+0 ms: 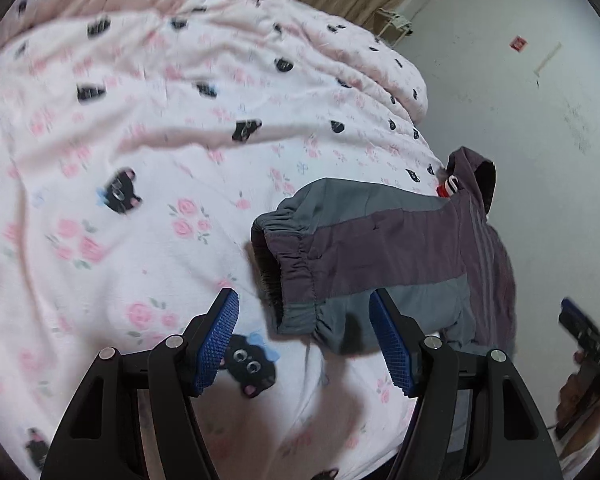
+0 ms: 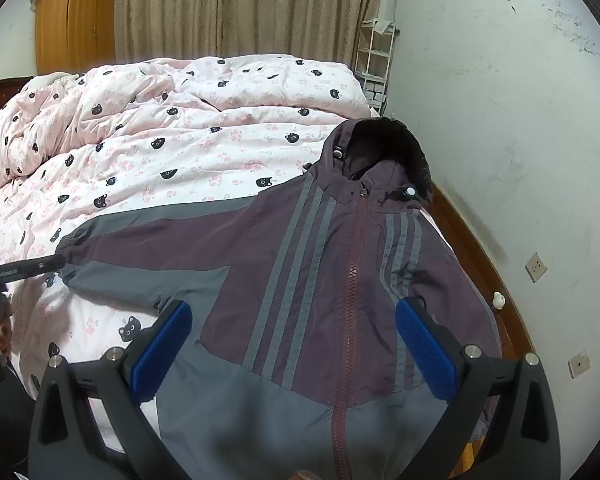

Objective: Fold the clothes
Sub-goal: 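Lift the gripped sleeve cuff with the left gripper and pull it outward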

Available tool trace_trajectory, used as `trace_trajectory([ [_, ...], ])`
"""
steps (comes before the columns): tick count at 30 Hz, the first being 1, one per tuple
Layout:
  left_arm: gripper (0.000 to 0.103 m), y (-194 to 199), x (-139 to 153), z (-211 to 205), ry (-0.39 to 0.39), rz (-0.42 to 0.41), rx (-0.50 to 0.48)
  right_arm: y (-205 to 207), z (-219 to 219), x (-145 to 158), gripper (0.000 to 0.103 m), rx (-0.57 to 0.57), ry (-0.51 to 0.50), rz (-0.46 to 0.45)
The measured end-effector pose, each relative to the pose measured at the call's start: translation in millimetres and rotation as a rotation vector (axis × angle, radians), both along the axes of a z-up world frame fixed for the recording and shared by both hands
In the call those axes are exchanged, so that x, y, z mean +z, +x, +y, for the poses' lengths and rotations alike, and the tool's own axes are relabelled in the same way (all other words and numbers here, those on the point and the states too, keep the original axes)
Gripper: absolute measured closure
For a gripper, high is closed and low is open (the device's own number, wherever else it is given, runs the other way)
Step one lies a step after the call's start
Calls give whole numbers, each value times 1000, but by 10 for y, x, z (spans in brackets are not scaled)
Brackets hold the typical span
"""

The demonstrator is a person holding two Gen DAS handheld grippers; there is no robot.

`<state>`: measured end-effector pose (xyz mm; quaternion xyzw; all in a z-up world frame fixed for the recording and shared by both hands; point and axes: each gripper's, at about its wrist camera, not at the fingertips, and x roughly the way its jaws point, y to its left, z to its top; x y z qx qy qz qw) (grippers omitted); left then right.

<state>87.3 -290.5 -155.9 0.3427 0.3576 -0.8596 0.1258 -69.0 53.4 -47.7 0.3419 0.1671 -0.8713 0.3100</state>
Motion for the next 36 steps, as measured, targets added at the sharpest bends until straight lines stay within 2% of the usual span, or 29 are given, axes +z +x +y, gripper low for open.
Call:
trace_trajectory([
  [4, 40, -129, -83, -25, 49, 22, -17, 2, 0, 11, 0, -1, 3, 3],
  [8, 41, -269, -113, -5, 52, 22, -41, -8, -1, 5, 0, -5, 5, -2],
  [10, 53, -291, -123, -16, 57, 24, -41, -1, -12, -1, 0, -5, 8, -2],
  [11, 72, -291, -135, -32, 67, 24, -39, 1, -14, -4, 0, -5, 9, -2],
  [12, 87, -281, -159, -58, 88, 27, -37, 2, -15, -6, 0, -5, 11, -3],
  [14, 88, -244, -207, -111, 136, 38, -33, 4, -18, -11, 0, -4, 12, -4],
  [16, 91, -207, -199, -122, 142, 49, -37, 5, -23, -20, 0, -4, 16, -4],
  [24, 94, 1, 53, -227, 106, 96, 35, -48, -17, -43, 0, -13, 21, -13],
  [31, 95, 206, 398, -484, 8, 85, 127, -143, 8, -78, 0, -30, 13, -36],
  [36, 95, 505, 454, -813, -26, 61, 193, -158, -105, -67, 0, -16, 10, -38],
])
